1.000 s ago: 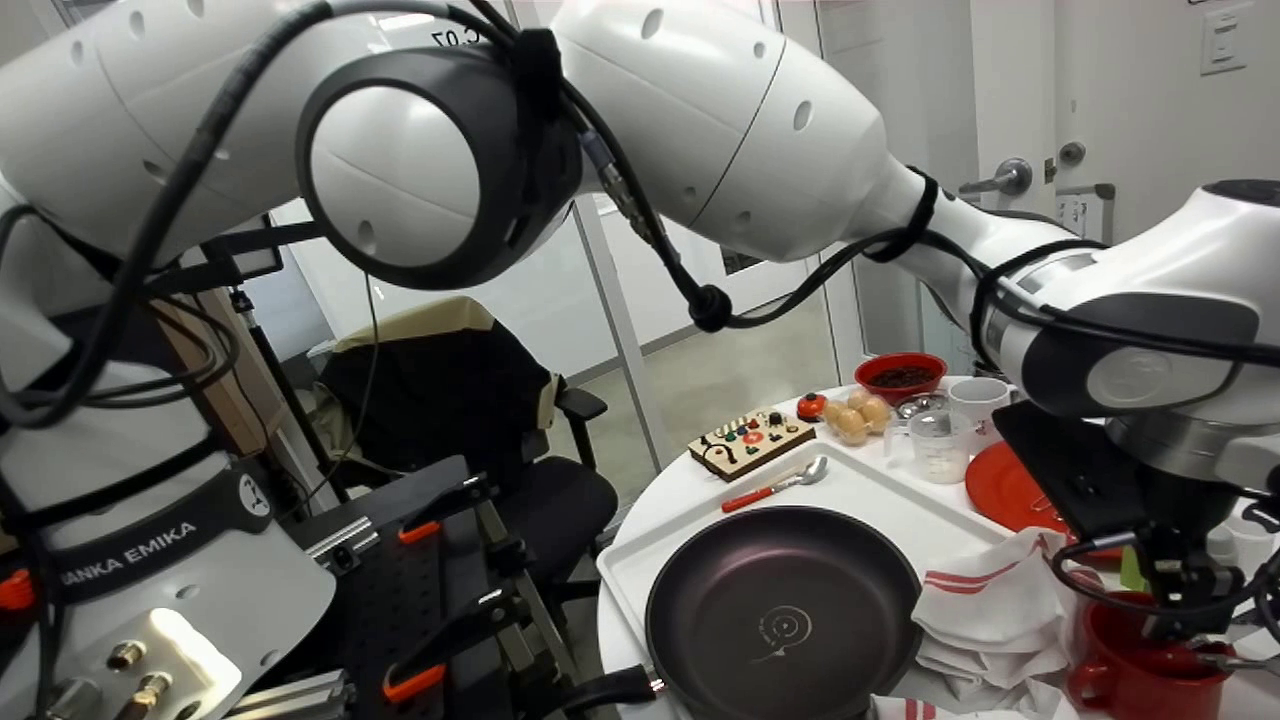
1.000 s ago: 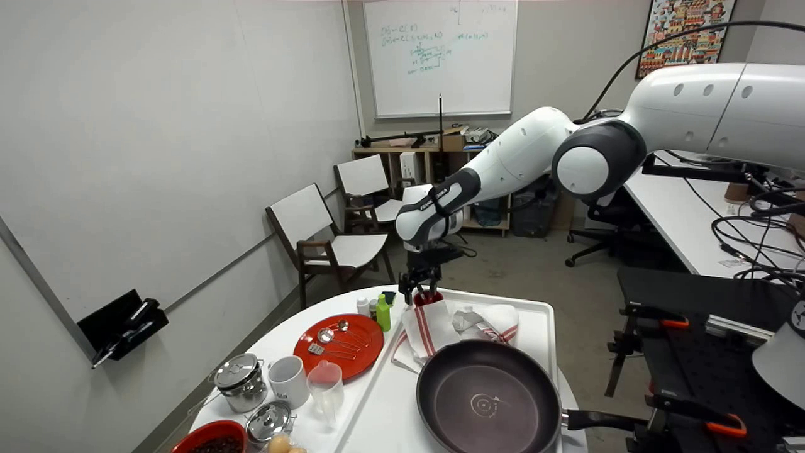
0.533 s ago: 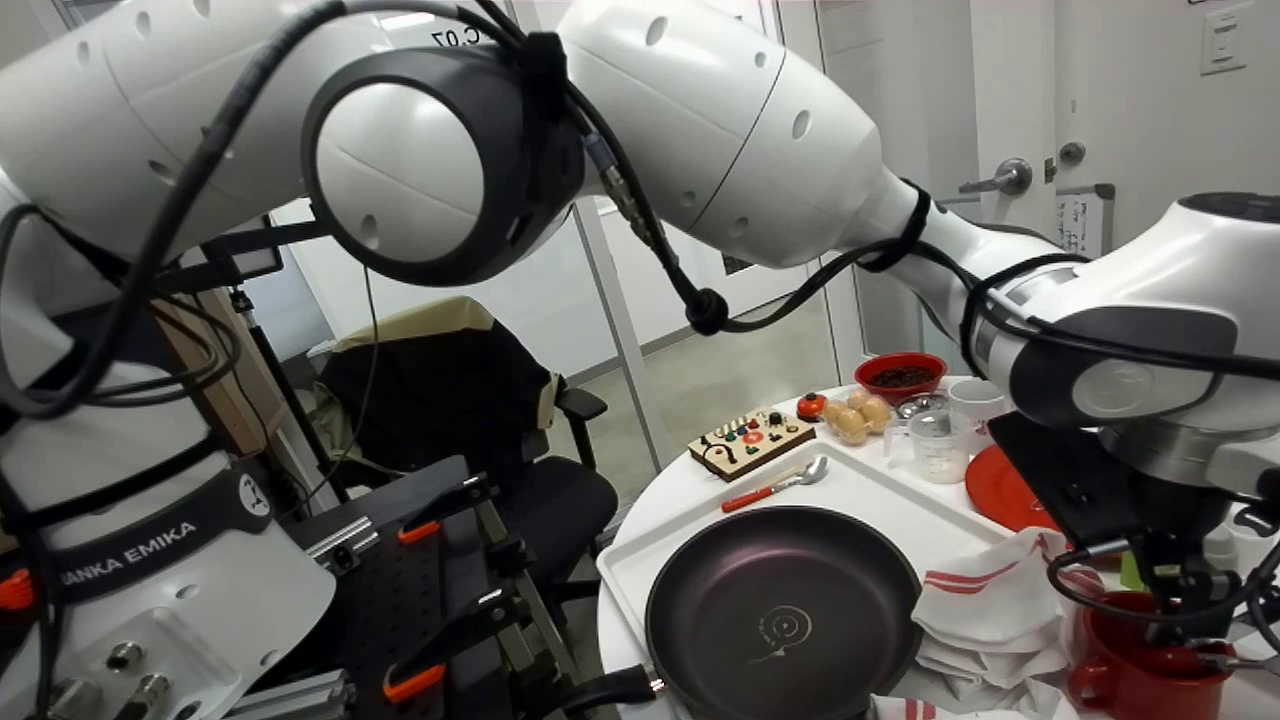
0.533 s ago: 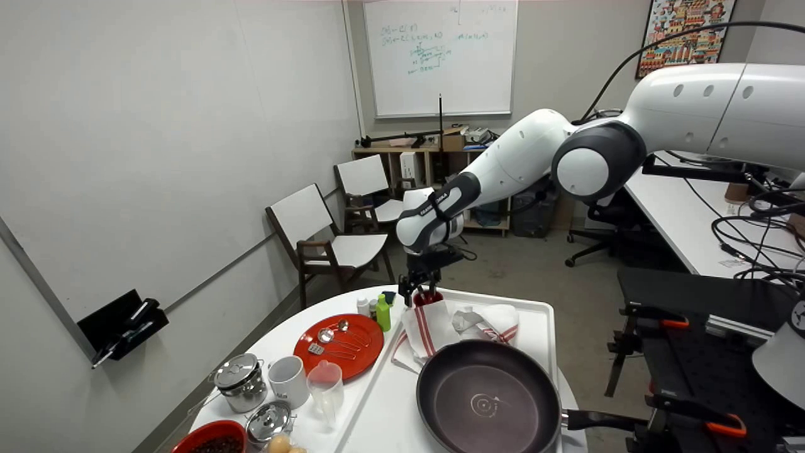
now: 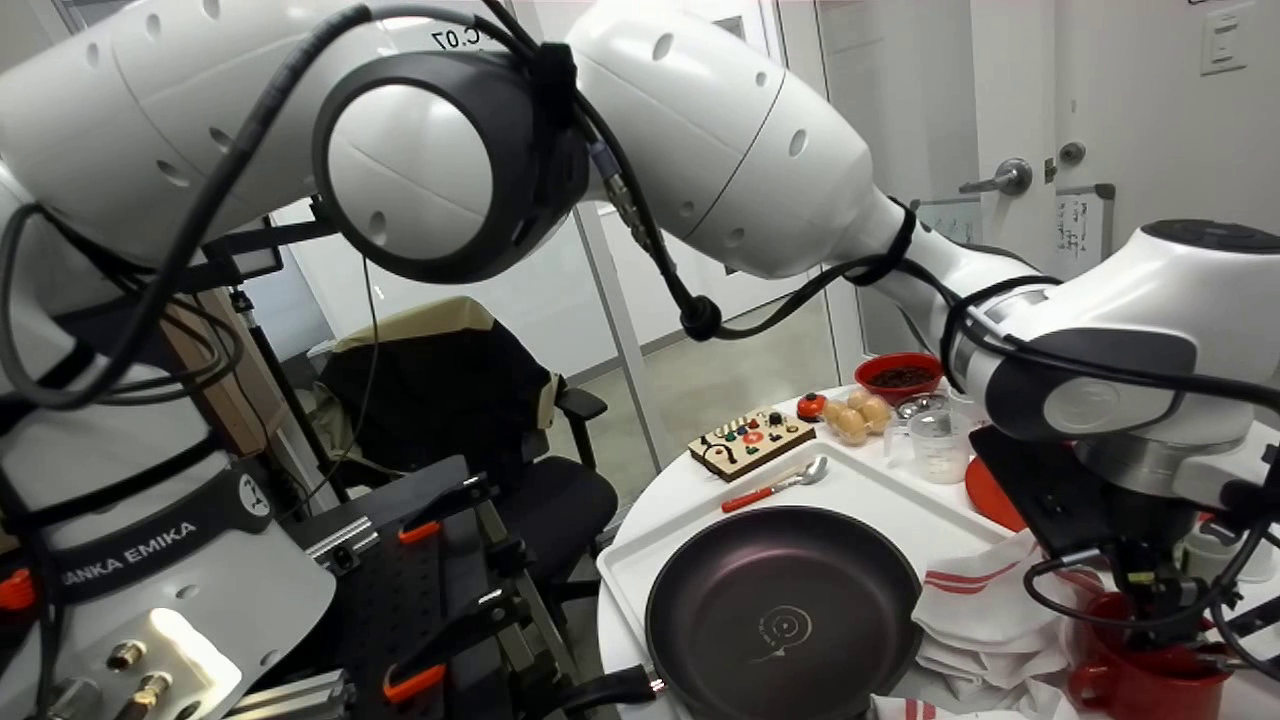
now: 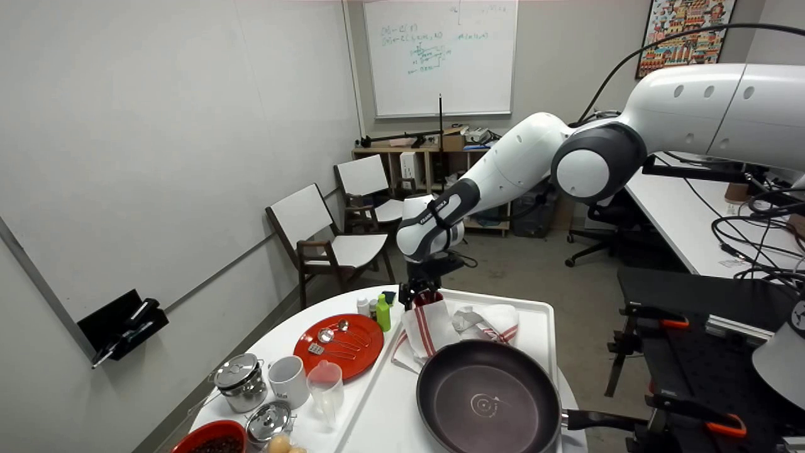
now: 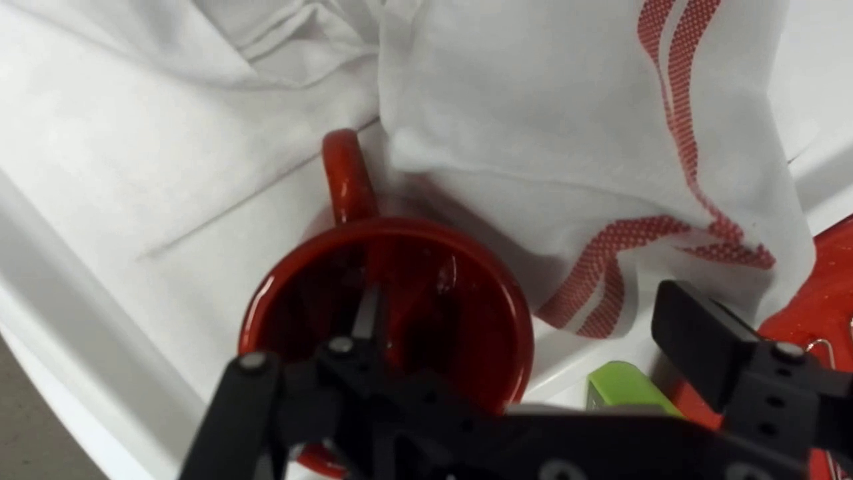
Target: Put the fork and knife in the red cup and move it to the right
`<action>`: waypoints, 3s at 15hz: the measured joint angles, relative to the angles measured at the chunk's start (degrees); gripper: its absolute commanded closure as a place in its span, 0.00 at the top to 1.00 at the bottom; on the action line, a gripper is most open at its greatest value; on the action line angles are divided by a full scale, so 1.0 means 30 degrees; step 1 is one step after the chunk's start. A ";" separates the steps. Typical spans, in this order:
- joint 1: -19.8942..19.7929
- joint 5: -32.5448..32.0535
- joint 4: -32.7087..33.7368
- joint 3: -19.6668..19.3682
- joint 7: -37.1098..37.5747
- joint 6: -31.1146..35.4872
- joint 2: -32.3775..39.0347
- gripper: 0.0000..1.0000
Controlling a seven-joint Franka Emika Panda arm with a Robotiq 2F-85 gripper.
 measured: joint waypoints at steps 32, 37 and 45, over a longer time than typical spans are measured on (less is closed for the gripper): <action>-0.0027 -0.0073 -0.0233 -0.1046 -0.0002 0.2872 -0.0092 0.02; -0.0045 -0.0210 -0.0013 -0.1323 -0.0008 0.3307 -0.0092 0.02; 0.0733 -0.1389 -0.1034 -0.2279 -0.1349 0.5578 -0.0263 0.02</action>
